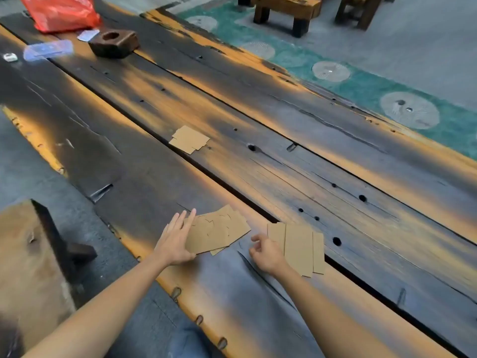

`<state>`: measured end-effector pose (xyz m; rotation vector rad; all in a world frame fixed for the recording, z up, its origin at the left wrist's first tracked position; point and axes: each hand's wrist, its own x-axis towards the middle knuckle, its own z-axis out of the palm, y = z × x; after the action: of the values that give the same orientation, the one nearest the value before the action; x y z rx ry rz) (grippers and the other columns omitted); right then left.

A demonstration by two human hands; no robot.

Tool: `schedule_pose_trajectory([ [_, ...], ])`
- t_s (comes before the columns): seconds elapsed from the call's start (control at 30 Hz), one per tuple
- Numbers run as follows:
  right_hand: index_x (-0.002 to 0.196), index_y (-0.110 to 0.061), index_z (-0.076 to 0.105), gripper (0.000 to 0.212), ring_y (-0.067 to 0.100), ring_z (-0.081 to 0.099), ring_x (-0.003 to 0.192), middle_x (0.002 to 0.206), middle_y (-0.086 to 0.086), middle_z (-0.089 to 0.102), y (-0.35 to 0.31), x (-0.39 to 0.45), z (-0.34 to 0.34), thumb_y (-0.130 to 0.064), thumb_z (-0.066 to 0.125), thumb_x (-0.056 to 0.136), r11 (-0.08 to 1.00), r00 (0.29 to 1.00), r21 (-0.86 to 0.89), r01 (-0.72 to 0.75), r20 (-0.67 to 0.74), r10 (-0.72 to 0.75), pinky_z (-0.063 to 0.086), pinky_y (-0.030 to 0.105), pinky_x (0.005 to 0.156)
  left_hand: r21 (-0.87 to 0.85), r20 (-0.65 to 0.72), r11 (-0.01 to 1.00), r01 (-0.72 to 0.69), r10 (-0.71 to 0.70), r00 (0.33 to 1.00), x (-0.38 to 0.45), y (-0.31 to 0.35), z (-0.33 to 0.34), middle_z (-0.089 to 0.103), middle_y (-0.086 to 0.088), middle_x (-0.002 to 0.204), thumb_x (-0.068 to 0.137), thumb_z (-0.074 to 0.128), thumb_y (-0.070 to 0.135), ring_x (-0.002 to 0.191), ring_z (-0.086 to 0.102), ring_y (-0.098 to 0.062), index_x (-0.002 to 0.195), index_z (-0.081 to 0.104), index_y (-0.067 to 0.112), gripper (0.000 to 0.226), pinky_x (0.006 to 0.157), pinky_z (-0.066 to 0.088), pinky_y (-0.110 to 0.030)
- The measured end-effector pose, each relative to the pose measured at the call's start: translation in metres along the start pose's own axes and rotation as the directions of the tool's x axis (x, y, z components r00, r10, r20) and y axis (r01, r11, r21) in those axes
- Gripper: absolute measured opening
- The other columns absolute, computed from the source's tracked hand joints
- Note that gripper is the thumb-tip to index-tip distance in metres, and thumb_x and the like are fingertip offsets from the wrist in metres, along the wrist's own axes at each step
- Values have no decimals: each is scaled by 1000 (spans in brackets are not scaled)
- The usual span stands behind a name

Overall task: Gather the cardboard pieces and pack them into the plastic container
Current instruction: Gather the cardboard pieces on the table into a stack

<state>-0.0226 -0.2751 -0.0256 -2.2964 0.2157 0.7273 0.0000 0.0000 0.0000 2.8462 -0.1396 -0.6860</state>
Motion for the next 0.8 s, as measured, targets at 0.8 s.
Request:
schedule_pose_trajectory([
  [0.8,95,-13,64,17,18,60,80,79,4,63,-89,46,66,-20,78,89,615,913,751,-238,-44,407,49,24,77,-147,47,965,-215,224,973,61,-54,4,28,-9,145,55,74,62,137,27,-30,161,7,22,131,102,47,-42],
])
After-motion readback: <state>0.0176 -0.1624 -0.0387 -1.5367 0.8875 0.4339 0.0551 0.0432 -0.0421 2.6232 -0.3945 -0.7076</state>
